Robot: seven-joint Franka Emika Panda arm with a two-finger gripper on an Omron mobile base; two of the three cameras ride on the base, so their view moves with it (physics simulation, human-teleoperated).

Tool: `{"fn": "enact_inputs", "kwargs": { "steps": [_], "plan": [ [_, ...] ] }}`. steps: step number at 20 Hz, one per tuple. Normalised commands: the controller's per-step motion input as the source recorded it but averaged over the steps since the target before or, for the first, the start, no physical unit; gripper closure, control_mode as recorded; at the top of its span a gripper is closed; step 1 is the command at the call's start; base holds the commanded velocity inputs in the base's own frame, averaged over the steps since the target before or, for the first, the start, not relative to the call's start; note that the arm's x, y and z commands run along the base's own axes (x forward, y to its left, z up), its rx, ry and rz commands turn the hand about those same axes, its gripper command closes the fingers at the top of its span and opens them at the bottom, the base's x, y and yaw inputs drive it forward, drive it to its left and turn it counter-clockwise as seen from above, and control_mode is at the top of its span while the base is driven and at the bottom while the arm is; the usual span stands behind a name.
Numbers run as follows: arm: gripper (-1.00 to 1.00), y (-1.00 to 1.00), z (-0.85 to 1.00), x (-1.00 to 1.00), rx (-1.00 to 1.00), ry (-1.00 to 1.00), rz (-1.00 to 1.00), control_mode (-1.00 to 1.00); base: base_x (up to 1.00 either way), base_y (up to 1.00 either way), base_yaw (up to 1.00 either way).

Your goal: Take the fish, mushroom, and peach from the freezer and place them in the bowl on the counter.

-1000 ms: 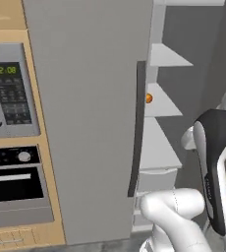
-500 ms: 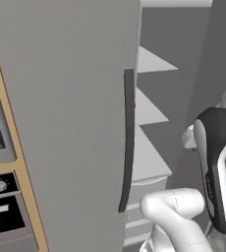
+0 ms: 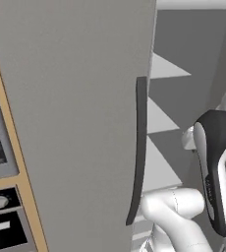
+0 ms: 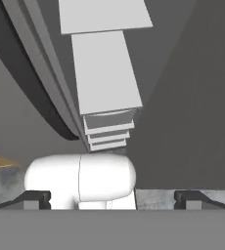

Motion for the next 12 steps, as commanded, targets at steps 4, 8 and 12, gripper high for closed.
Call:
{"fn": "enact_inputs", "kwargs": {
  "steps": [4,8,12],
  "plan": [
    [-1.0,0.0,0.0,0.0,0.0,0.0,0.0,1.0,0.5,-0.23,0.13],
    [-1.0,0.0,0.0,0.0,0.0,0.0,0.0,1.0,0.36,-0.52,0.21],
    [-1.0,0.0,0.0,0.0,0.0,0.0,0.0,1.0,0.08,-0.77,0.26]
  ]
}}
